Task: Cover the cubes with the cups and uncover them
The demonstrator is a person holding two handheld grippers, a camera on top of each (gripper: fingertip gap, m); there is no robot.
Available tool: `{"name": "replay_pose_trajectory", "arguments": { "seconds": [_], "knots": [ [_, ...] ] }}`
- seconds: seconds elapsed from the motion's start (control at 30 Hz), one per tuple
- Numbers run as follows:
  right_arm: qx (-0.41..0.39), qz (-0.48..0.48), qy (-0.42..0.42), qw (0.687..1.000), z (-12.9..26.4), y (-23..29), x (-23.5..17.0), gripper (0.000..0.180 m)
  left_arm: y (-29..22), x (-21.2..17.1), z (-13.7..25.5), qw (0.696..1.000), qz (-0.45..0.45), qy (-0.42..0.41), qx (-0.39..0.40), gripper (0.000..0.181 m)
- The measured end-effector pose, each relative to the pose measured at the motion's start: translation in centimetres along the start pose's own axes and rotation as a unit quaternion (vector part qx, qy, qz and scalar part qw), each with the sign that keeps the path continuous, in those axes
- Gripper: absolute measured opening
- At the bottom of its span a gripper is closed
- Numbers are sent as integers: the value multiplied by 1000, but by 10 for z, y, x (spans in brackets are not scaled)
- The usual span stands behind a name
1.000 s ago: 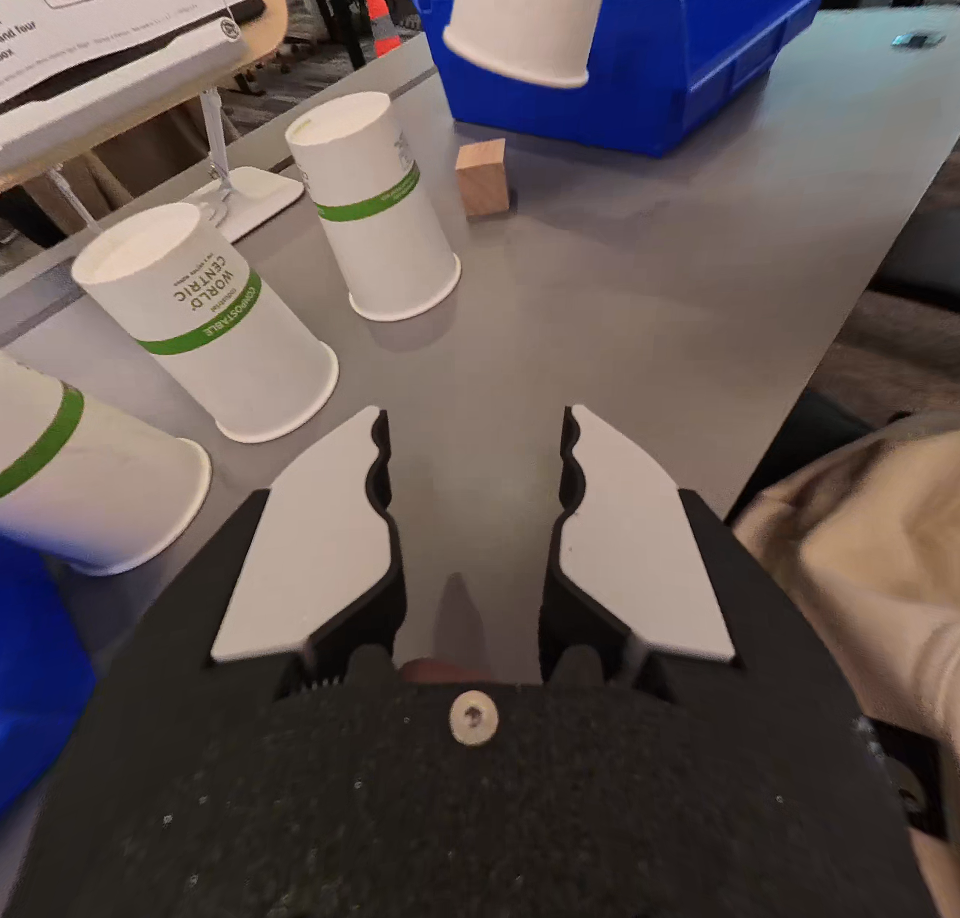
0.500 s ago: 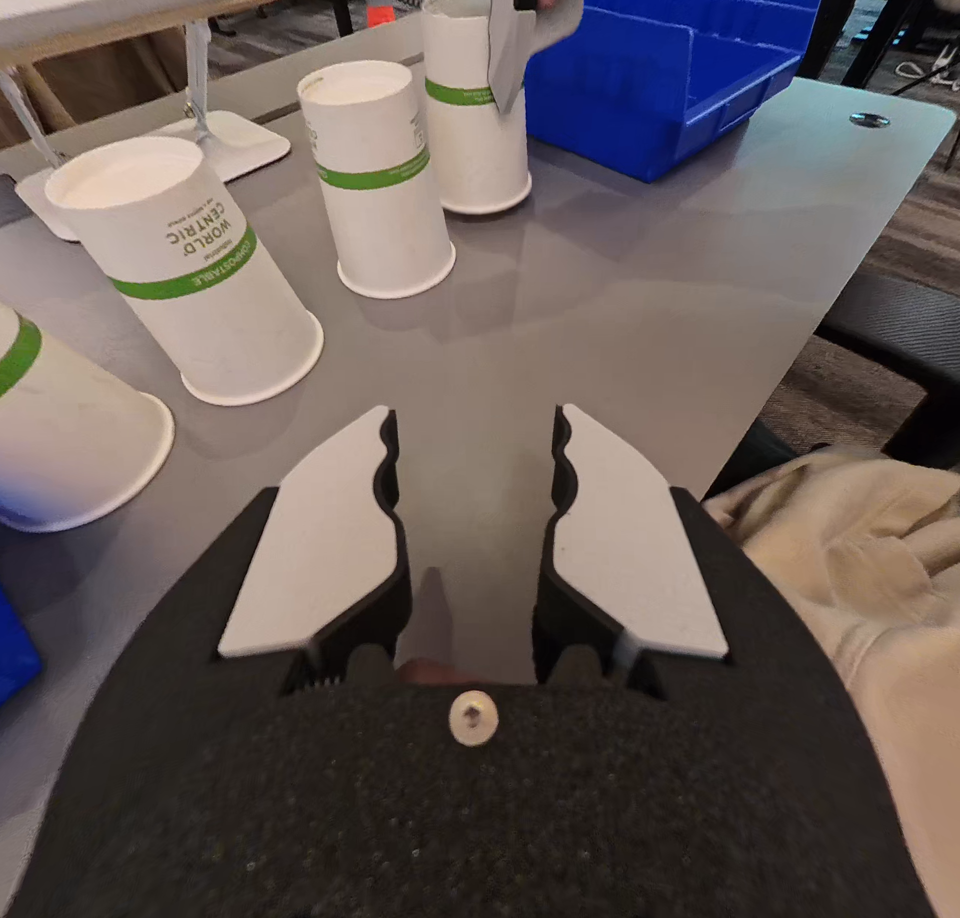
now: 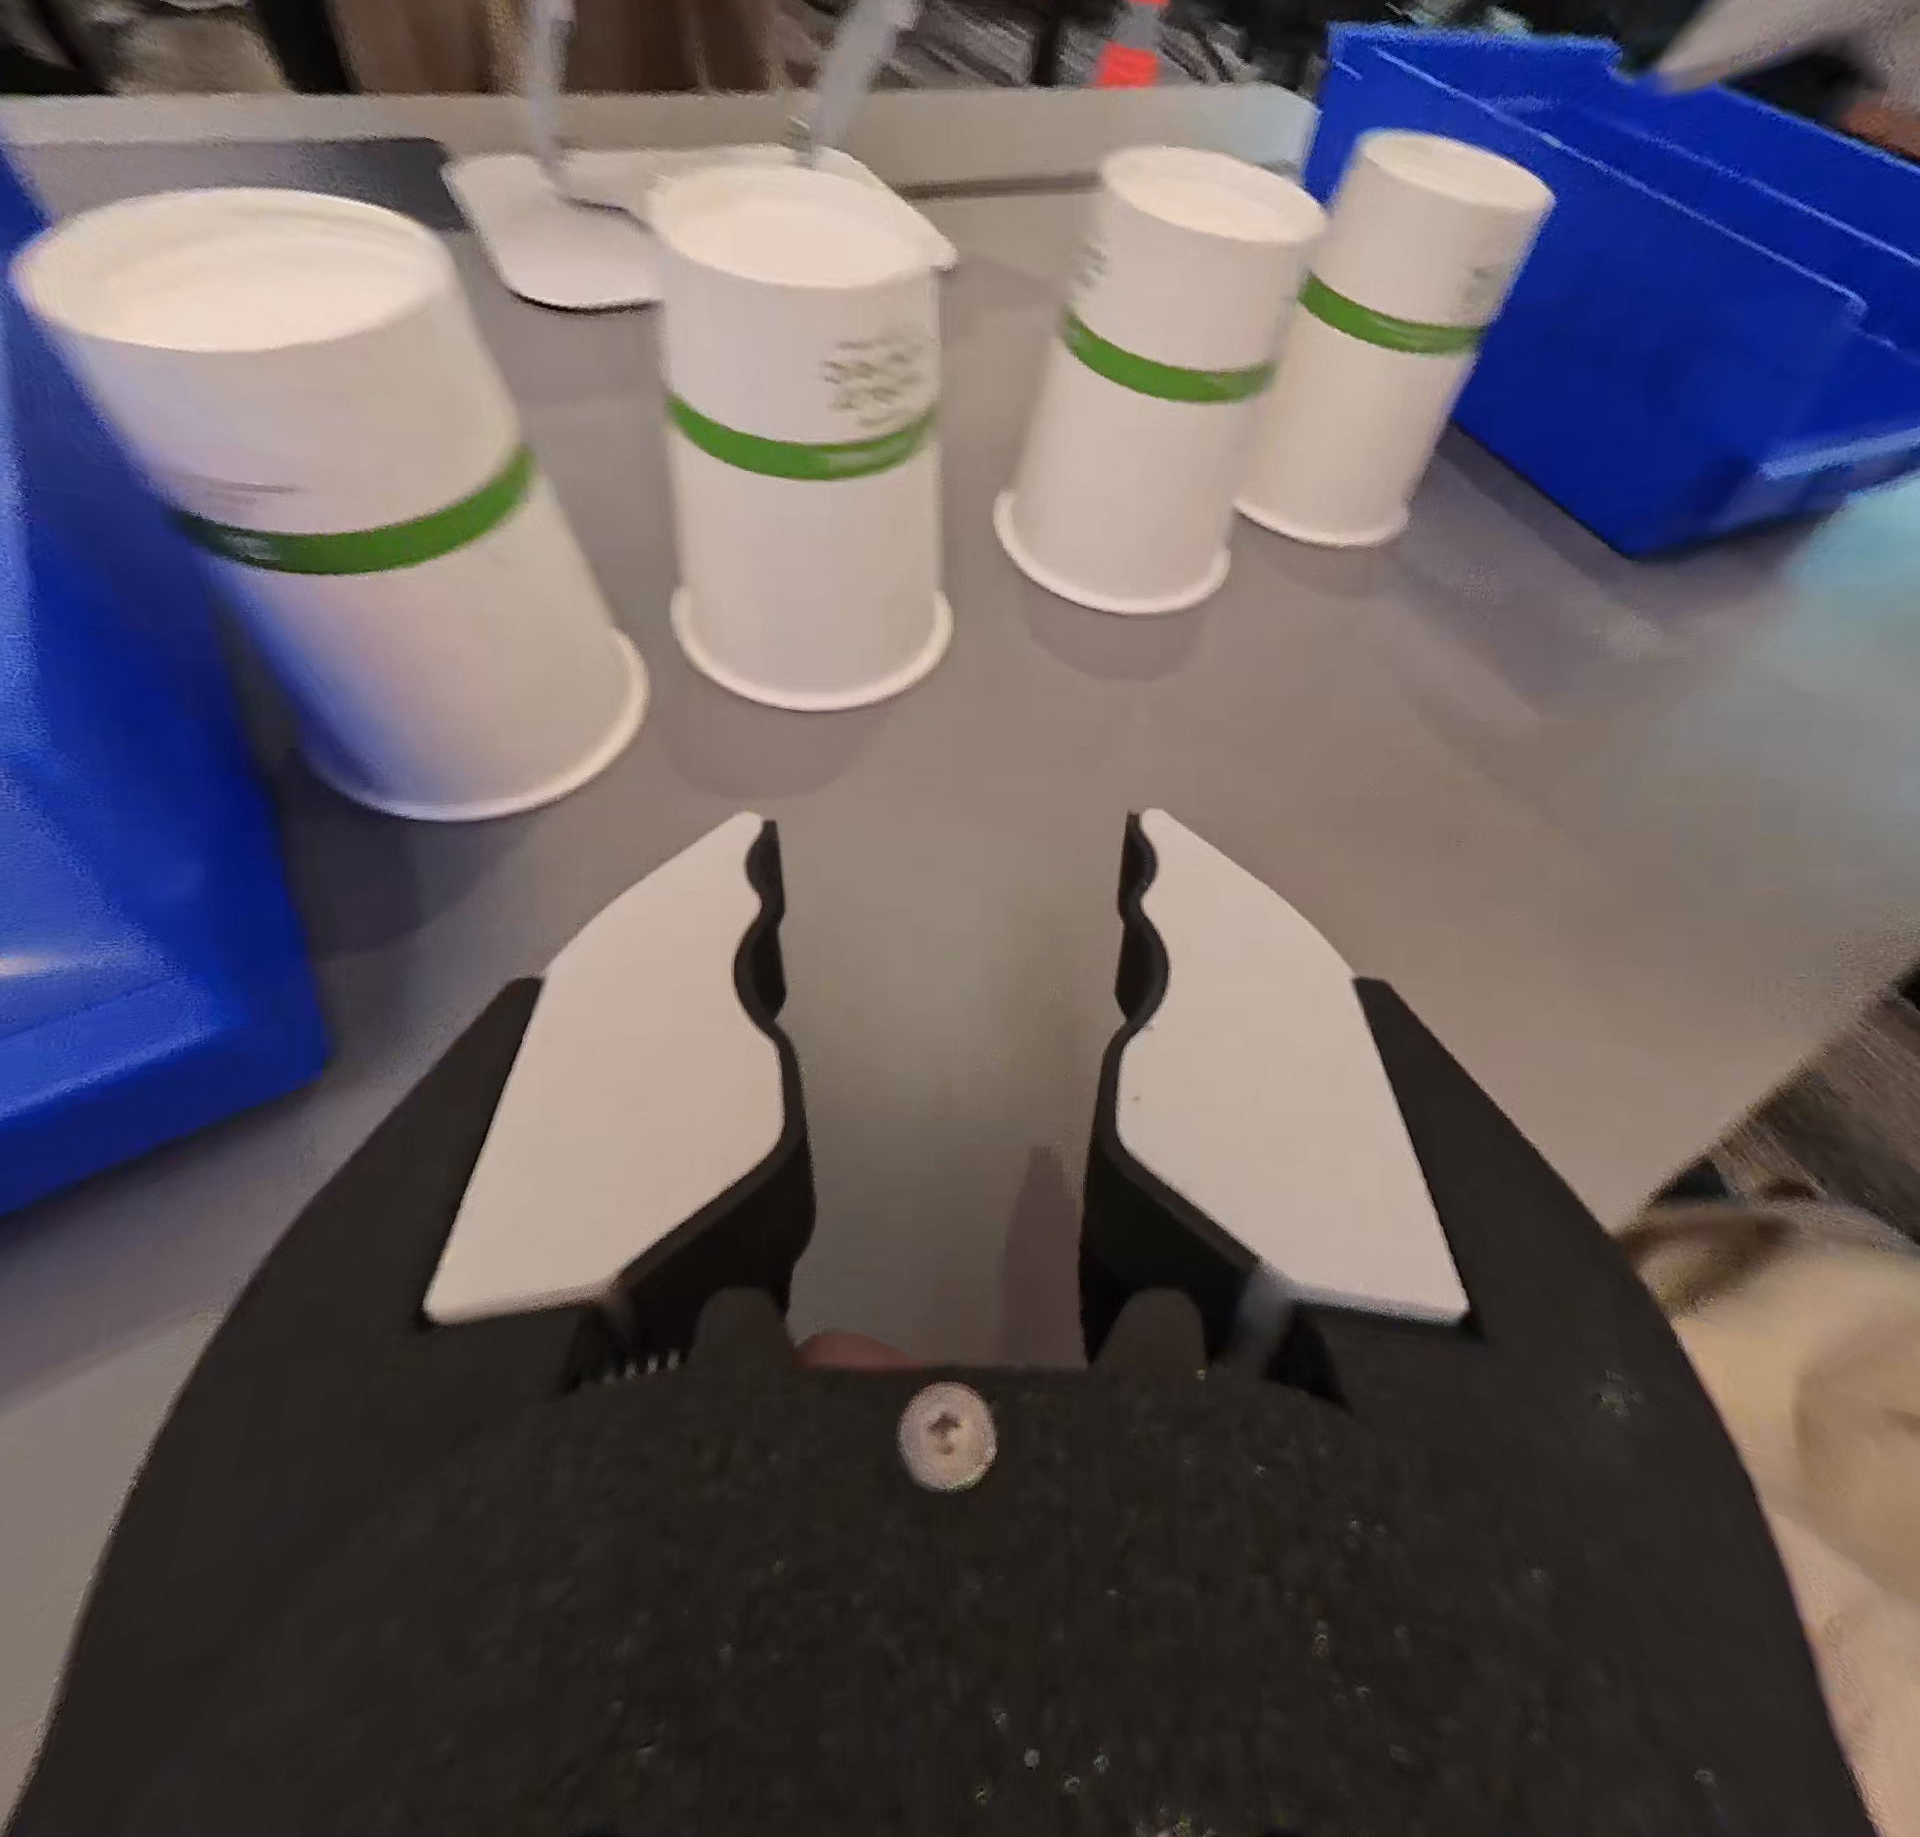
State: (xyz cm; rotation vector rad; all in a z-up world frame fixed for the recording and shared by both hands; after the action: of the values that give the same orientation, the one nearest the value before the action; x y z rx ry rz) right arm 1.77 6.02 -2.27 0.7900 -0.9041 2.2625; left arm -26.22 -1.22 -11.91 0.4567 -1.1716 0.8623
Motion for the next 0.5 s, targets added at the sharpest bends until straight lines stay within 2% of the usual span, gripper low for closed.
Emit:
{"name": "replay_pose_trajectory", "arguments": {
  "seconds": [0.03,0.1,0.13,0.2,0.3,0.4,0.5],
  "knots": [
    [-13,-53,-65,996,17,14,5,93,8,4,2,1000,5,-13,19,62],
    [-23,-151,-171,973,39,52,-2,83,17,10,8,998,5,-35,43,63],
    [-32,-181,-189,965,42,71,-14,80,20,12,10,998,3,-41,56,63],
    [-43,-213,-180,959,34,107,-41,82,25,11,12,996,-1,-51,78,60],
    [-42,-250,-202,946,28,139,-56,82,23,4,13,994,9,-60,90,60],
    [-27,-285,-252,924,33,154,-55,79,21,3,18,991,11,-82,107,57],
    [-5,-276,-262,925,41,162,-47,82,17,9,29,990,10,-95,107,57]
  ]
}}
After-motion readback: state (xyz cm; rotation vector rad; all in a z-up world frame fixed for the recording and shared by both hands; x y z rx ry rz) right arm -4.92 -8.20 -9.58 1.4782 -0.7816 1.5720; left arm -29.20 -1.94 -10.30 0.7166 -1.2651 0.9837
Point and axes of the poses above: each gripper's, where its closed fingertips meet, z back along the fingers, x out of its top, y = z × x across the jaws, the point moved 1 cm from there along z, back along the fingers, and after that the axes turned 3 degrees about -y, right-handed, at the moved point
